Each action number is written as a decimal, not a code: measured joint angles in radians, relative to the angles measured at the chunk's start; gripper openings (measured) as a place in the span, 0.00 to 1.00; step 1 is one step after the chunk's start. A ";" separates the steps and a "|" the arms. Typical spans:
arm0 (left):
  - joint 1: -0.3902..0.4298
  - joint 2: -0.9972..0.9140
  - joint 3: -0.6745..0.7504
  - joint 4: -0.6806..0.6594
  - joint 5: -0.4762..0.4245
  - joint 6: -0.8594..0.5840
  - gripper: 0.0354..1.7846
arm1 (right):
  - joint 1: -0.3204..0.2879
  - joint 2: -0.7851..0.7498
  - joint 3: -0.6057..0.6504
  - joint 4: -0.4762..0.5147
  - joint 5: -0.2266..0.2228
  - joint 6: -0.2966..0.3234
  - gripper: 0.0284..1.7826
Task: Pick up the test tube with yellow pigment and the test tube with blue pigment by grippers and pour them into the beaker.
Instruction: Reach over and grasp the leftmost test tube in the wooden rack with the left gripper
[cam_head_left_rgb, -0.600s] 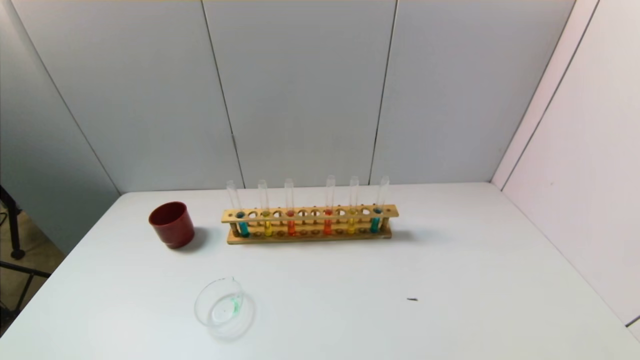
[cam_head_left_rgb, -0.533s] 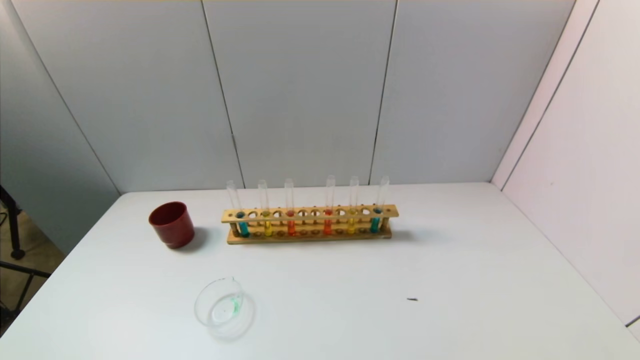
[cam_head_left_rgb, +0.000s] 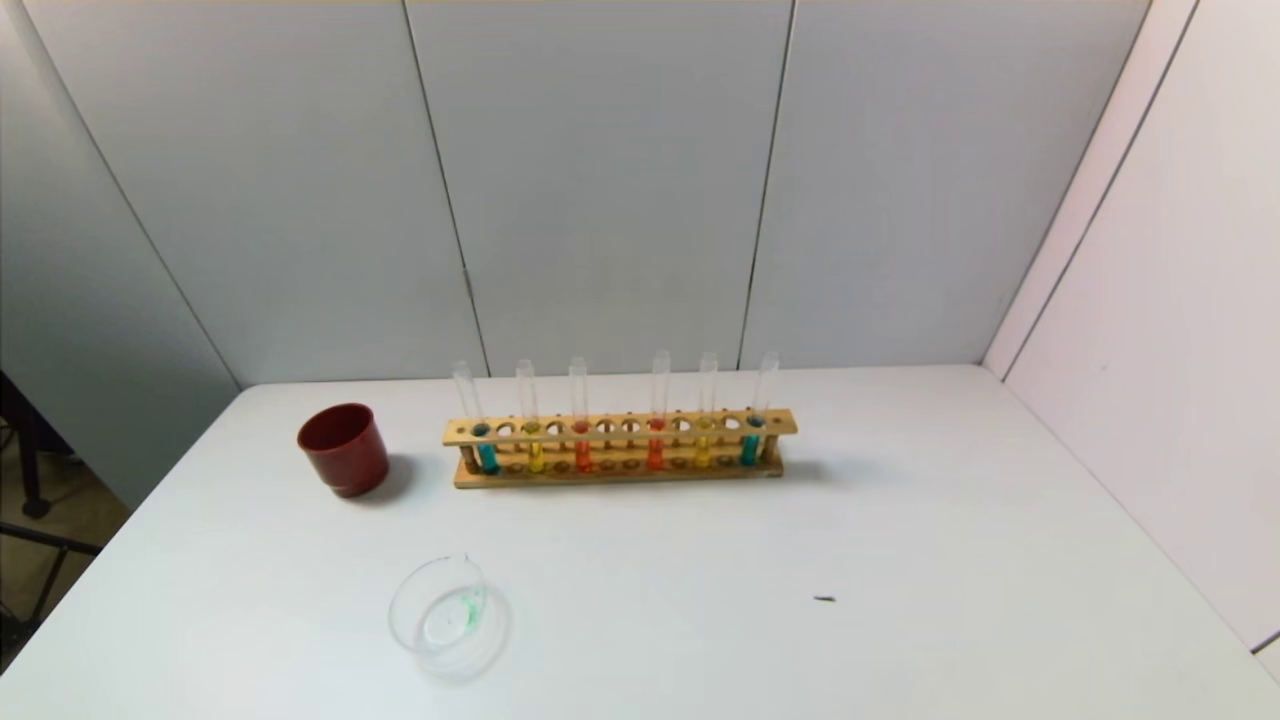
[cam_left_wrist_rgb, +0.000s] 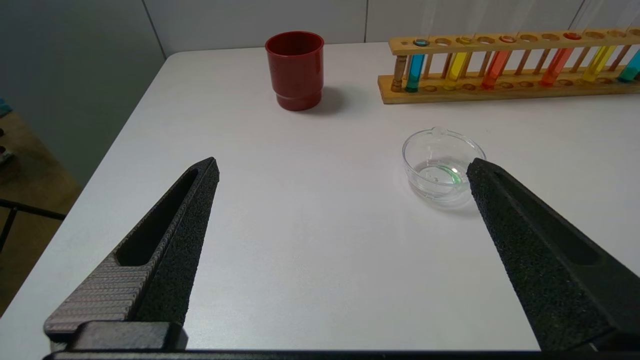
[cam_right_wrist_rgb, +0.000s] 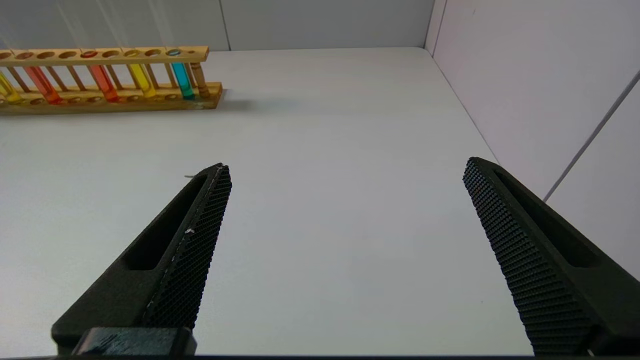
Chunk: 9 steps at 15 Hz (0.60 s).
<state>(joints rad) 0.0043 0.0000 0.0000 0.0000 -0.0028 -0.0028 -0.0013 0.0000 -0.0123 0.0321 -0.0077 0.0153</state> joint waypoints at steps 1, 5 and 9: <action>0.000 0.000 0.000 0.000 0.000 0.000 0.98 | 0.000 0.000 0.000 0.000 0.000 0.000 0.95; 0.000 0.000 0.000 0.000 0.000 0.002 0.98 | 0.000 0.000 0.000 0.000 0.000 0.000 0.95; 0.000 0.000 0.000 0.000 0.000 0.017 0.98 | 0.000 0.000 0.000 0.000 0.000 0.000 0.95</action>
<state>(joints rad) 0.0043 0.0000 0.0000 0.0000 -0.0023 0.0147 -0.0017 0.0000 -0.0123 0.0321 -0.0077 0.0153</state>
